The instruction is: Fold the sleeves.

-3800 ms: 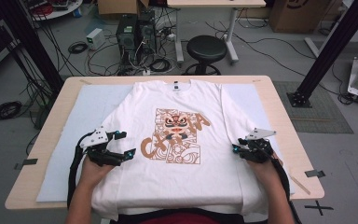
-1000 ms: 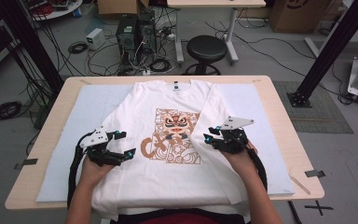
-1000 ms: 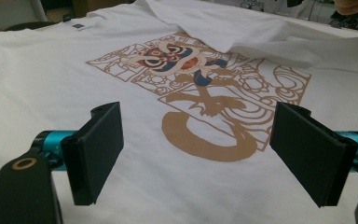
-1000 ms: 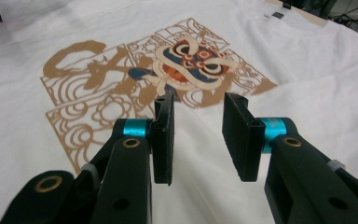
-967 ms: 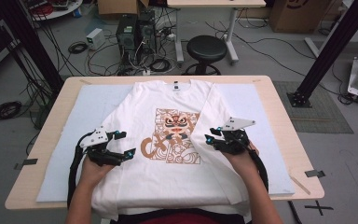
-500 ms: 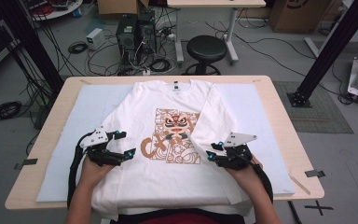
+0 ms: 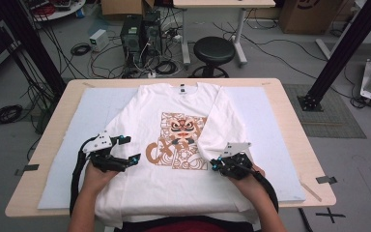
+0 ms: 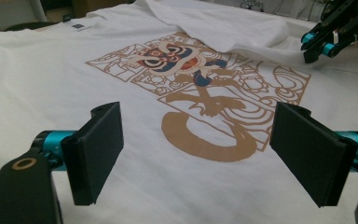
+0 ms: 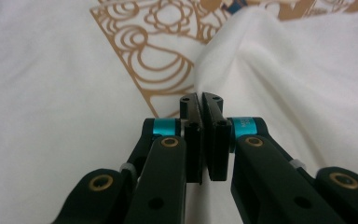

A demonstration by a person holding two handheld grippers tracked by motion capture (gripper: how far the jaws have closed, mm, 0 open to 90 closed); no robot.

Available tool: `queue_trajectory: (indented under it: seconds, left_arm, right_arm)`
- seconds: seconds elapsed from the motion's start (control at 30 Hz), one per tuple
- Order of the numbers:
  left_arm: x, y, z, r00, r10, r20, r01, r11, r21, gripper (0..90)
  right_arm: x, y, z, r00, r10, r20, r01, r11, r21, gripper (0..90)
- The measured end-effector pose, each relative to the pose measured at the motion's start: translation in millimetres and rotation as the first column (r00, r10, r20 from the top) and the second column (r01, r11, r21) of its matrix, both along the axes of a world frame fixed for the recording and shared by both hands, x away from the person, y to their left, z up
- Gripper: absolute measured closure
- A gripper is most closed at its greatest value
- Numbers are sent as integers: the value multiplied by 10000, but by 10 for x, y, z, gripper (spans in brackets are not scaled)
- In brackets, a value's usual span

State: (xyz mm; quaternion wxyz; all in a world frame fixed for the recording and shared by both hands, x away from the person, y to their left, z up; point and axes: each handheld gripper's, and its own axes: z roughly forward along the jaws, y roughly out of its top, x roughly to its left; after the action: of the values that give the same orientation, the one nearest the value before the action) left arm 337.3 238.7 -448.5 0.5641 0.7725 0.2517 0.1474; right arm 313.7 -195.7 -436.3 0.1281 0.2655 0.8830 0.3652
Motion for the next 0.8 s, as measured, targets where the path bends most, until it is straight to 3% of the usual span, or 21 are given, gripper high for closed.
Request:
queue_trajectory:
  seconds: [0.03,0.13,0.2,0.27,0.33,0.37,0.4,0.53,0.57,0.67,0.7,0.73,0.77,0.8]
  left_arm:
    - [0,-1,0,10000,6,4,-6,10000,-3,174]
    - [1,-2,-1,10000,9,13,-9,10000,1,174]
    - [3,1,0,10000,4,-18,-4,10000,-5,174]
    - [2,2,0,10000,6,-34,-6,10000,-22,174]
    - [2,3,1,10000,-8,-29,8,10000,-16,174]
    - [2,4,1,10000,-11,-34,10,10000,-31,175]
    - [2,4,1,10000,-11,-34,10,10000,-31,174]
    - [2,4,0,10000,-22,-31,22,10000,-45,174]
    - [1,4,0,10000,-30,-22,30,10000,-38,174]
    - [3,7,0,10000,-7,0,7,10000,-68,174]
    - [3,7,0,10000,-7,0,7,10000,-68,174]
    - [4,13,2,10000,-12,-43,12,9999,-103,174]
    - [4,16,2,10000,46,-39,-47,9999,-144,174]
    - [2,26,12,9997,224,-117,-224,9997,-67,174]
  right_arm:
    - [-16,24,91,9997,107,211,-110,9999,133,882]
    - [-6,93,224,9989,370,285,-385,9977,555,881]
    - [90,236,330,9976,621,302,-644,9948,791,881]
    - [180,368,366,9967,768,278,-790,9931,864,882]
    - [180,368,366,9967,768,278,-790,9931,864,882]
    - [290,550,400,9962,821,304,-843,9933,790,881]
    - [330,599,415,9956,851,381,-879,9930,785,881]
    - [389,672,449,9958,753,518,-796,9931,858,880]
    - [464,714,437,9969,566,539,-625,9915,1138,838]
    - [528,705,326,9993,328,158,-342,9948,958,668]
    - [528,705,326,9993,328,158,-342,9948,958,668]
    - [481,643,322,9990,378,250,-401,9938,1032,577]
    - [481,643,322,9990,378,250,-401,9938,1032,577]
    - [397,542,375,9973,466,562,-527,9923,1123,559]
